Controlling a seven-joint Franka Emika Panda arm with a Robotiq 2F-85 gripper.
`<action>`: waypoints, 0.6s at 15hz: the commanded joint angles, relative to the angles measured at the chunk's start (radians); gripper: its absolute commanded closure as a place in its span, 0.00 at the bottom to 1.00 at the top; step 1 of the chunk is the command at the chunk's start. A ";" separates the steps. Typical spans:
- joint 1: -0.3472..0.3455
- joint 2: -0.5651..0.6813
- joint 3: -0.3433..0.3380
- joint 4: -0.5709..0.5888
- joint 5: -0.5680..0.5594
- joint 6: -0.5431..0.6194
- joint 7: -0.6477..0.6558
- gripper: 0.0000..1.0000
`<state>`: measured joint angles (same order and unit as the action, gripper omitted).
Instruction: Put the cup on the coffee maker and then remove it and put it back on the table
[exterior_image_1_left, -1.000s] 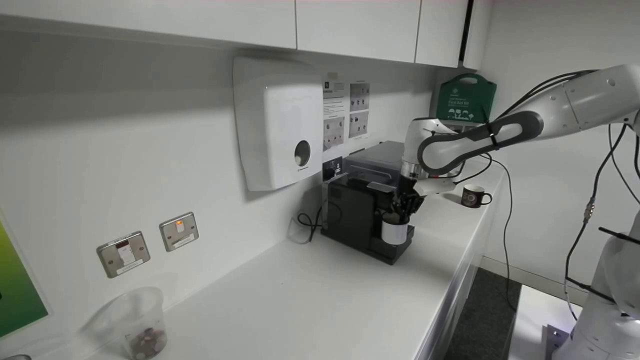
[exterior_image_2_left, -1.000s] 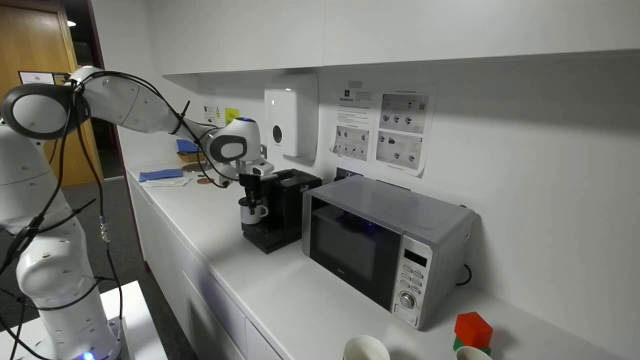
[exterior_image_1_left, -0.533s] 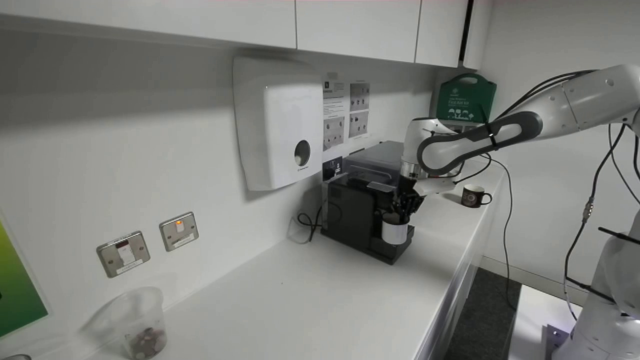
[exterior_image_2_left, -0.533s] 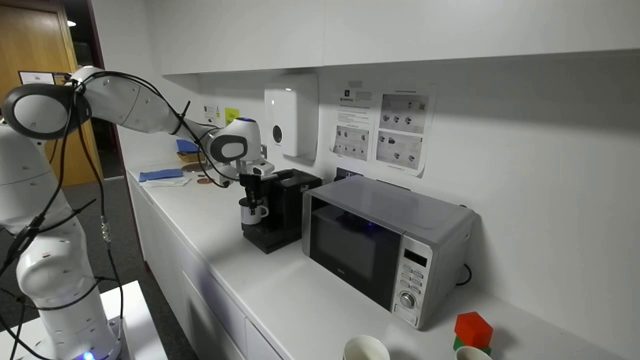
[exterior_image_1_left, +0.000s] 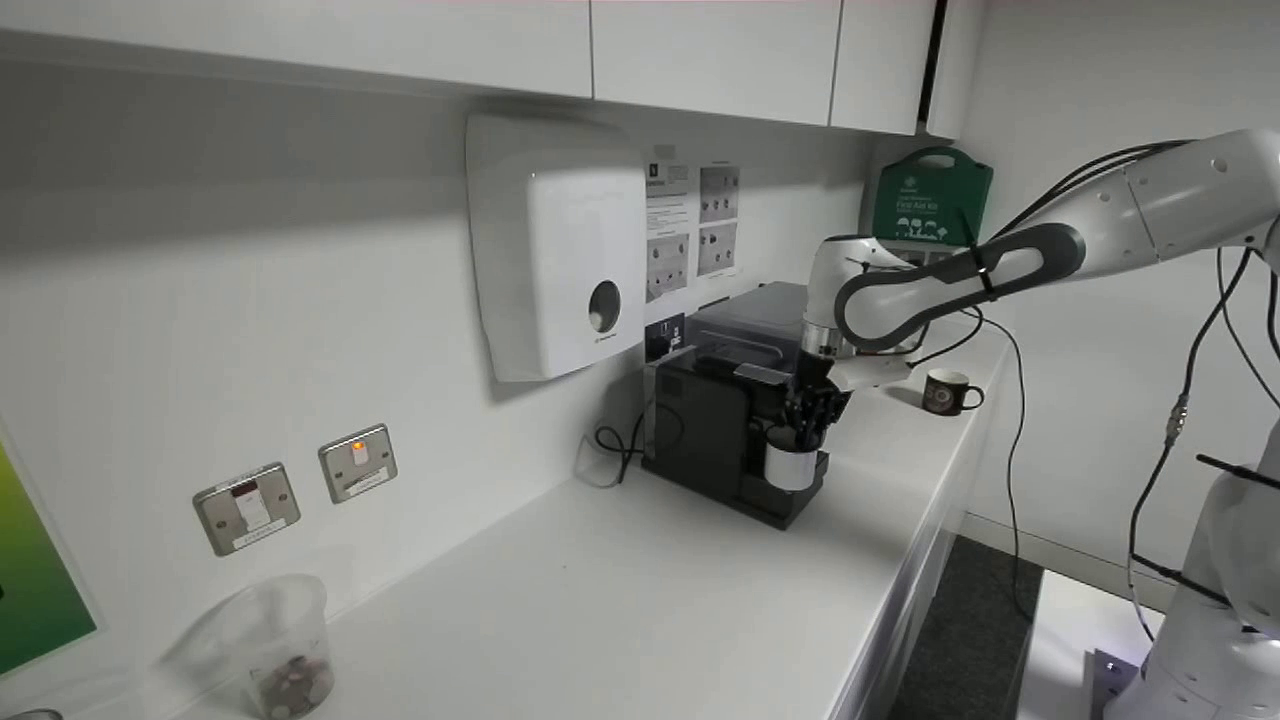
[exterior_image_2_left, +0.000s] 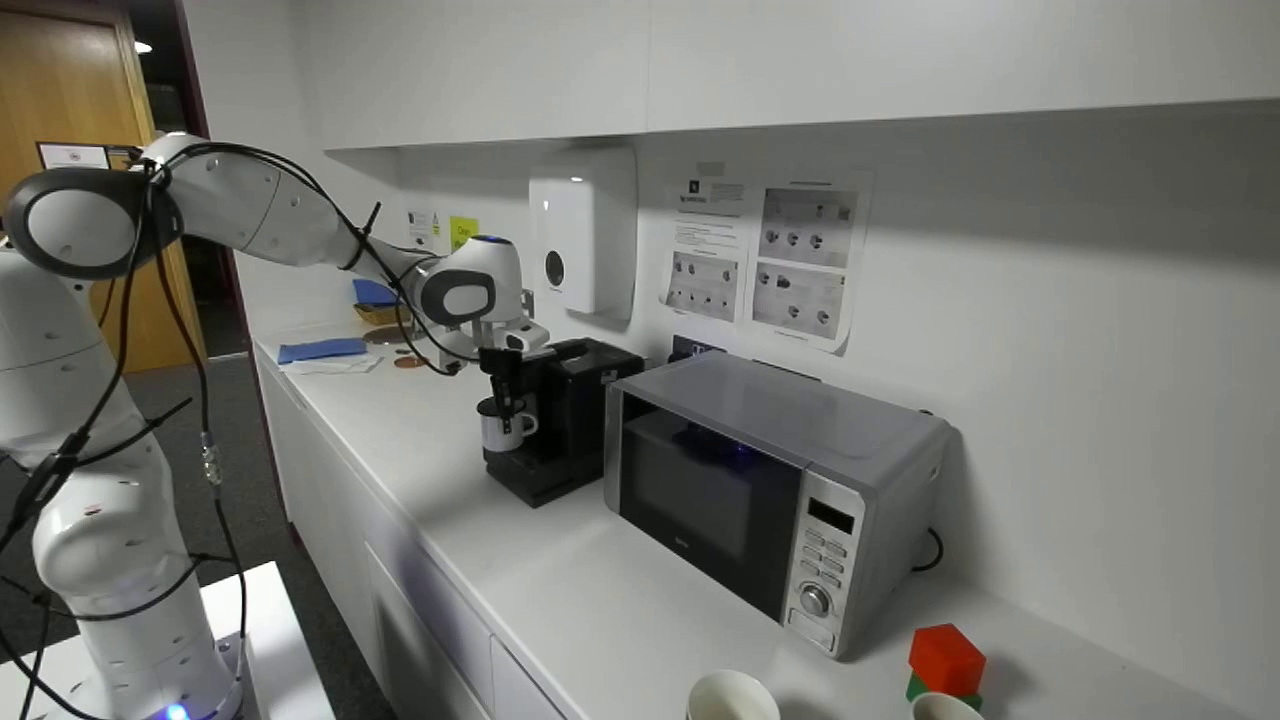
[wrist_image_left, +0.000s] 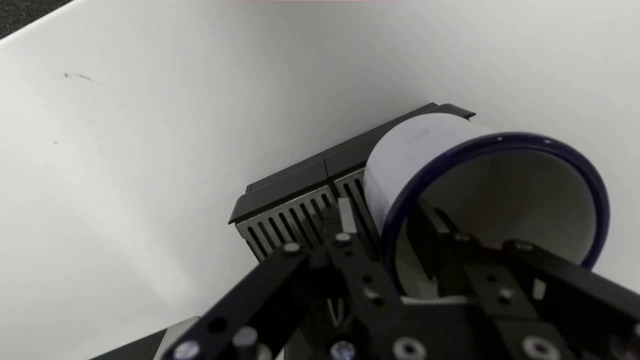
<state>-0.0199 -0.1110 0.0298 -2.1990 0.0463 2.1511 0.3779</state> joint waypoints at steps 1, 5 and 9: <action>-0.001 0.019 -0.005 0.048 -0.018 -0.040 0.005 0.36; 0.000 0.021 -0.004 0.049 -0.018 -0.041 0.005 0.40; 0.000 0.021 -0.005 0.049 -0.014 -0.039 0.003 0.55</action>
<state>-0.0197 -0.1110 0.0292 -2.1973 0.0438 2.1487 0.3779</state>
